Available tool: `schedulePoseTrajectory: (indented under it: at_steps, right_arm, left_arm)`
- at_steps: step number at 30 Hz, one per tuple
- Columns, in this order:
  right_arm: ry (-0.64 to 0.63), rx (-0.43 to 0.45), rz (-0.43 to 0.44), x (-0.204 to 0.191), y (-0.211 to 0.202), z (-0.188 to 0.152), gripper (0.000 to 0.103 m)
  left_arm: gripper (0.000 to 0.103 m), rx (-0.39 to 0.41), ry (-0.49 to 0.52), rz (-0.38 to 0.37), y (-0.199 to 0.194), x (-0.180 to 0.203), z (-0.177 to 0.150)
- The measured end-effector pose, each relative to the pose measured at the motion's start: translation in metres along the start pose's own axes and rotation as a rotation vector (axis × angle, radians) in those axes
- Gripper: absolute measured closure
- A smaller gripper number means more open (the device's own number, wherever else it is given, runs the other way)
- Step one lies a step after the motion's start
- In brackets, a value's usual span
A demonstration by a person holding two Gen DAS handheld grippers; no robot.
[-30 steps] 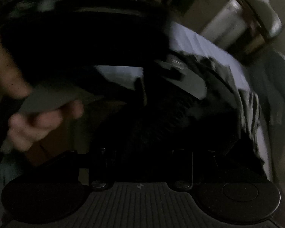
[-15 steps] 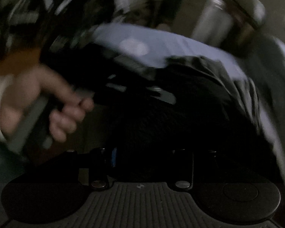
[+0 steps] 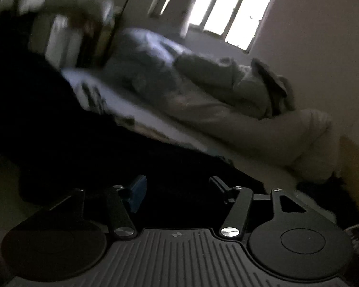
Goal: Fold clothes
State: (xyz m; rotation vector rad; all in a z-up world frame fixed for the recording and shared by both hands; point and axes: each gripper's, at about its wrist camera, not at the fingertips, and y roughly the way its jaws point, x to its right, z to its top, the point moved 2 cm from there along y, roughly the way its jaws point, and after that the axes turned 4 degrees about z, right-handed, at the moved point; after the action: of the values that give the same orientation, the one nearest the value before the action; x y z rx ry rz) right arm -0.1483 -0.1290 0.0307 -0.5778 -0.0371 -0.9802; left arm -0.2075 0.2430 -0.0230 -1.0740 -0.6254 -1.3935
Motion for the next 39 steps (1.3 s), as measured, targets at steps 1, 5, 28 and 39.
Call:
schedulePoseTrajectory:
  at_steps: [1,5,28,39]
  right_arm:
    - [-0.012,0.025,0.031,-0.006,-0.006,-0.004,0.035]
    - [-0.107,0.137,0.181,-0.055,-0.018,-0.019,0.016]
    - [-0.485,0.326,0.075,-0.212,0.047,-0.021,0.006]
    - [-0.503,0.25,0.175,-0.195,0.044,-0.03,0.086]
  left_arm:
    - [0.074,0.003,0.0,-0.009,0.0,0.01,0.001]
    - [0.074,0.018,-0.004,-0.032,-0.001,0.043,0.008]
    - [0.074,0.095,-0.119,-0.063,-0.012,0.049,0.032]
    - [0.075,0.185,-0.263,-0.03,-0.037,-0.011,0.056]
